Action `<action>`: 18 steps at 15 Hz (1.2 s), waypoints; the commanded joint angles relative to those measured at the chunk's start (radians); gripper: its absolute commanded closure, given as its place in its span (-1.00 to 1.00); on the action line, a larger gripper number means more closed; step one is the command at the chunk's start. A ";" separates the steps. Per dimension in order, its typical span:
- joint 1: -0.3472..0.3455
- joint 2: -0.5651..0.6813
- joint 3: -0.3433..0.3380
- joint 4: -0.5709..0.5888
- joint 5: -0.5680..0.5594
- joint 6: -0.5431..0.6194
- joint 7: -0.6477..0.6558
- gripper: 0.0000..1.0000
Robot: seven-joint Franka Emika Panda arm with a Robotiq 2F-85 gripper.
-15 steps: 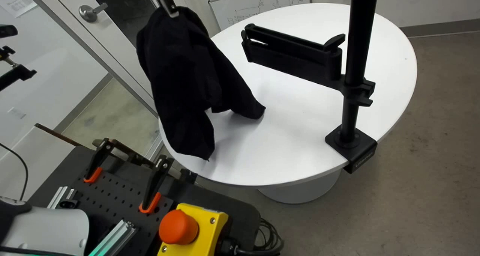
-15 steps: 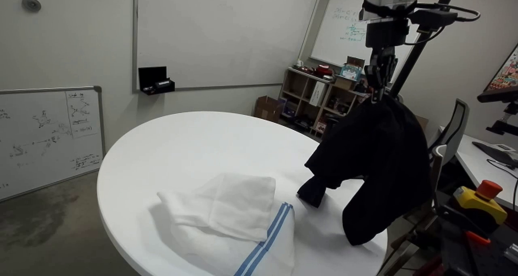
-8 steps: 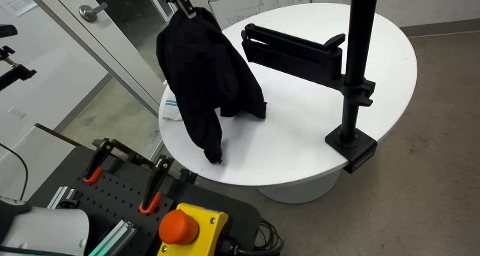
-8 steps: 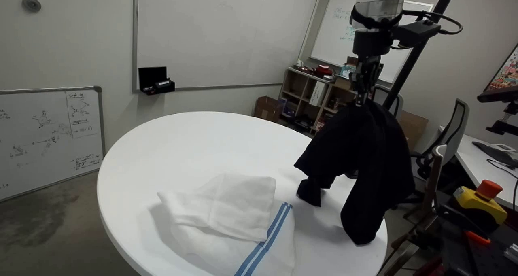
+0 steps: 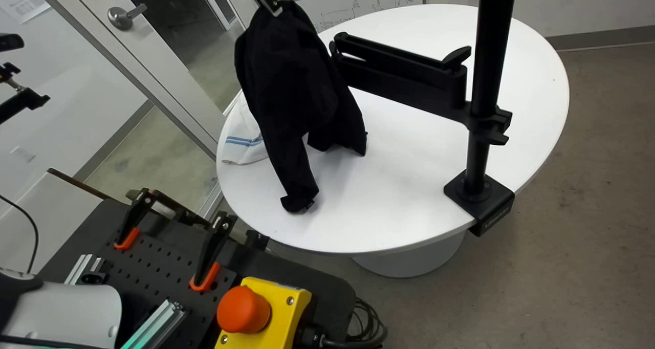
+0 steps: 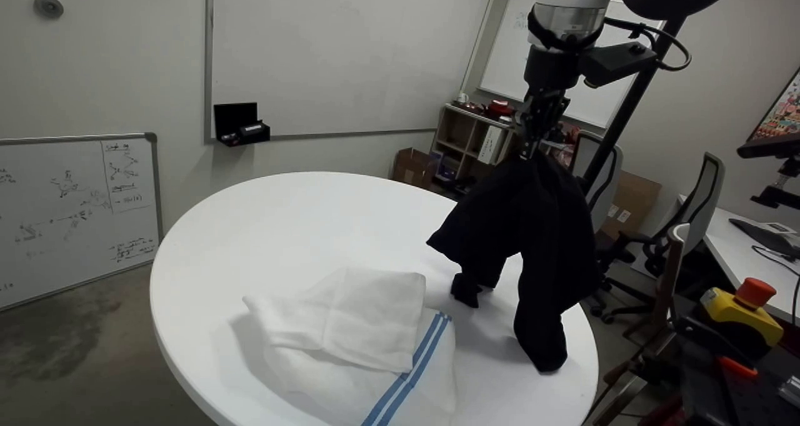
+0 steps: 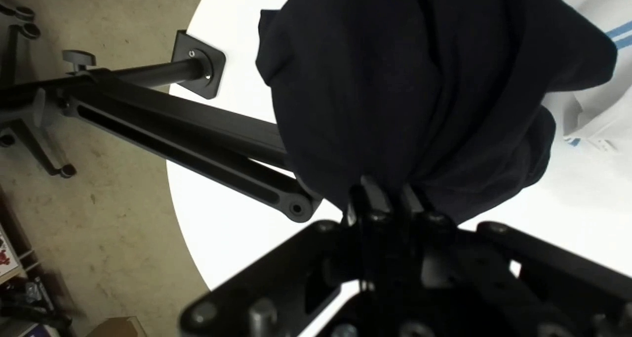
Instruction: Put the black shirt on the table
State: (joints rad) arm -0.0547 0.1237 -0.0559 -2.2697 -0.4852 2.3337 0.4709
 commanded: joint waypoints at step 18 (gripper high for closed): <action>0.072 0.014 -0.011 -0.012 -0.034 0.018 0.062 -0.38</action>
State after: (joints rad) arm 0.0049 0.1370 -0.0584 -2.2895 -0.5191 2.3675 0.5197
